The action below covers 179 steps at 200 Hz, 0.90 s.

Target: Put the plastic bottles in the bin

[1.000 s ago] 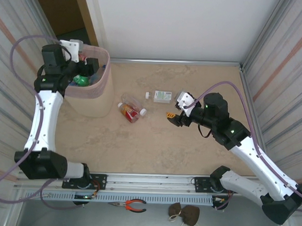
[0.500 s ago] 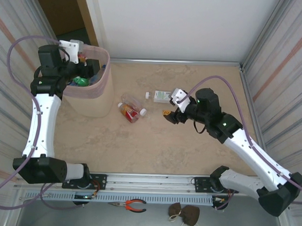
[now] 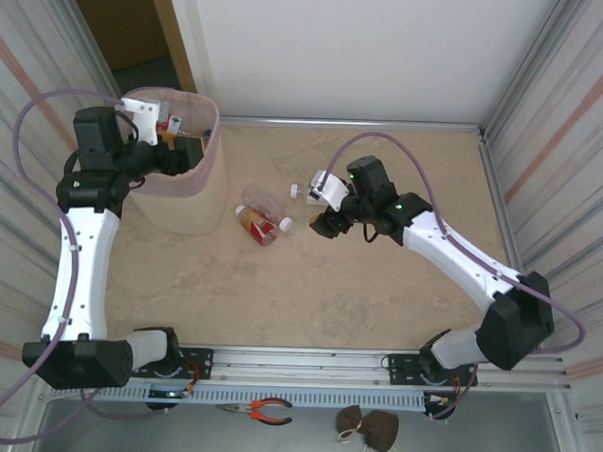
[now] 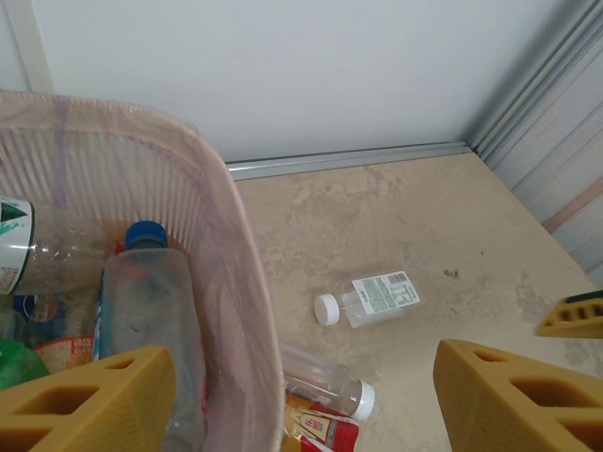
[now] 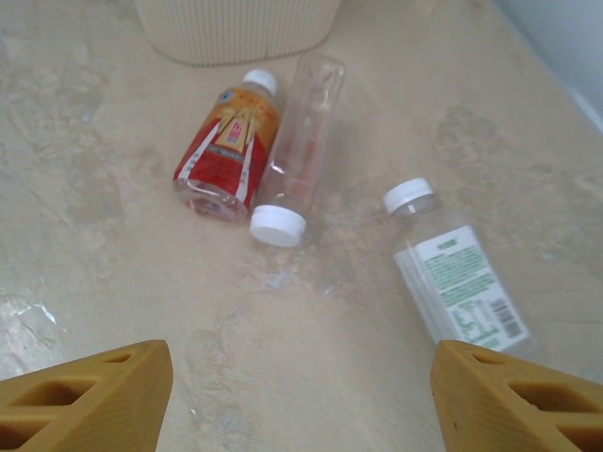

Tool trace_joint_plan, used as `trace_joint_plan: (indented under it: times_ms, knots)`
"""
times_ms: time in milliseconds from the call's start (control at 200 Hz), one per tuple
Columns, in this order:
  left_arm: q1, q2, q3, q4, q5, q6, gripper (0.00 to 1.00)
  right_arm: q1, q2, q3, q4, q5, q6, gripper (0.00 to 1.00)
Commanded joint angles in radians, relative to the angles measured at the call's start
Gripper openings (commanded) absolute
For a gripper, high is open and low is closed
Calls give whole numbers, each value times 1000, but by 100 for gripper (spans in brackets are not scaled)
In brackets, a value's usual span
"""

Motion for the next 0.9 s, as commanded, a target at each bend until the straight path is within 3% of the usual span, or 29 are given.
trace_joint_plan:
  times_ms: [0, 401, 892]
  knots:
    - [-5, -42, -22, -26, 27, -10, 73, 28, 97, 58, 40, -22, 20, 71]
    - [-13, -91, -50, -54, 36, -15, 73, 111, 539, 374, -52, 130, 118, 67]
    - [-19, -97, -64, -52, 32, -12, 73, 106, 714, 474, -88, 144, 128, 61]
